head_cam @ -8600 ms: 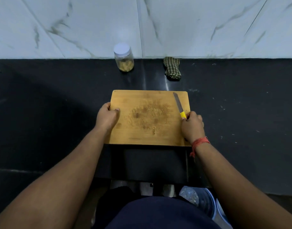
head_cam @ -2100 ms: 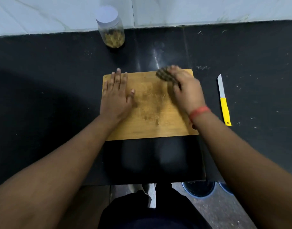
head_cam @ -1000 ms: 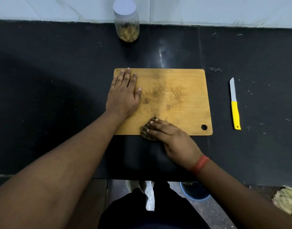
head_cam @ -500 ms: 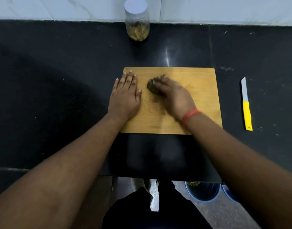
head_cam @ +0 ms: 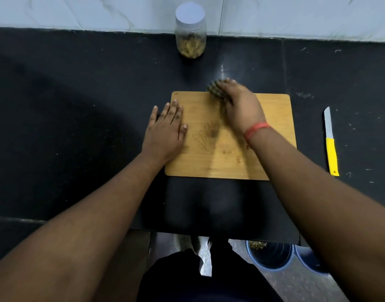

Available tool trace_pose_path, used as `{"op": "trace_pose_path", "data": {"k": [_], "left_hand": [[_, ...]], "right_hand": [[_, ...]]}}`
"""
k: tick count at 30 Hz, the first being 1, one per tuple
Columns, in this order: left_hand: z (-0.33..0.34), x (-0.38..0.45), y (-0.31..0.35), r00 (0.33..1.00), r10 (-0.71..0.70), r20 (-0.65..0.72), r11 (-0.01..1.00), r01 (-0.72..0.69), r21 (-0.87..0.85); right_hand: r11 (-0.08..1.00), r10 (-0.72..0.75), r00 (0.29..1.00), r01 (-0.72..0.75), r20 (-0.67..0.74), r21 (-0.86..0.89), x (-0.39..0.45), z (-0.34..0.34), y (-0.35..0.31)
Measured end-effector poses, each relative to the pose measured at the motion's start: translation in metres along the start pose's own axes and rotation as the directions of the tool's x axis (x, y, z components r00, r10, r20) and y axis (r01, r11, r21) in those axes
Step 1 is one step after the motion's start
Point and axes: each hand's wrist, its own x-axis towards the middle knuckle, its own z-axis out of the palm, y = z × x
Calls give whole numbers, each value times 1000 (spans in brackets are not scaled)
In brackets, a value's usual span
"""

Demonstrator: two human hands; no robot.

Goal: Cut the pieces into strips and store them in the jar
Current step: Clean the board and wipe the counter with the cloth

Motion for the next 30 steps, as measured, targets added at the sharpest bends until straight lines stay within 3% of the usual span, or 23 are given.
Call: {"op": "trace_pose_path", "data": {"k": [3, 7, 13, 15, 17, 20, 25, 30], "left_hand": [[2, 0, 1, 1000, -5, -7, 999, 6, 33], [3, 1, 2, 1000, -11, -4, 999, 11, 45], [4, 1, 2, 1000, -19, -23, 999, 20, 35], [2, -1, -1, 999, -16, -31, 1000, 17, 26], [-4, -6, -7, 998, 9, -56, 1000, -8, 26], [-11, -17, -22, 995, 95, -35, 992, -92, 89], [-6, -29, -34, 994, 108, 14, 984, -109, 138], [-1, -29, -27, 997, 76, 4, 982, -75, 172]], "right_hand": [[989, -108, 988, 117, 108, -88, -2, 23, -5], [948, -277, 949, 295, 150, -117, -75, 36, -12], [875, -482, 847, 479, 225, 71, -159, 35, -11], [913, -407, 901, 401, 153, 68, -135, 31, -11], [972, -237, 971, 236, 45, 18, -87, 23, -16], [994, -103, 995, 103, 1, -26, -5, 19, -30], [967, -165, 956, 205, 242, -151, 51, 53, -61], [960, -228, 965, 245, 127, -134, 1, 66, -56]]}}
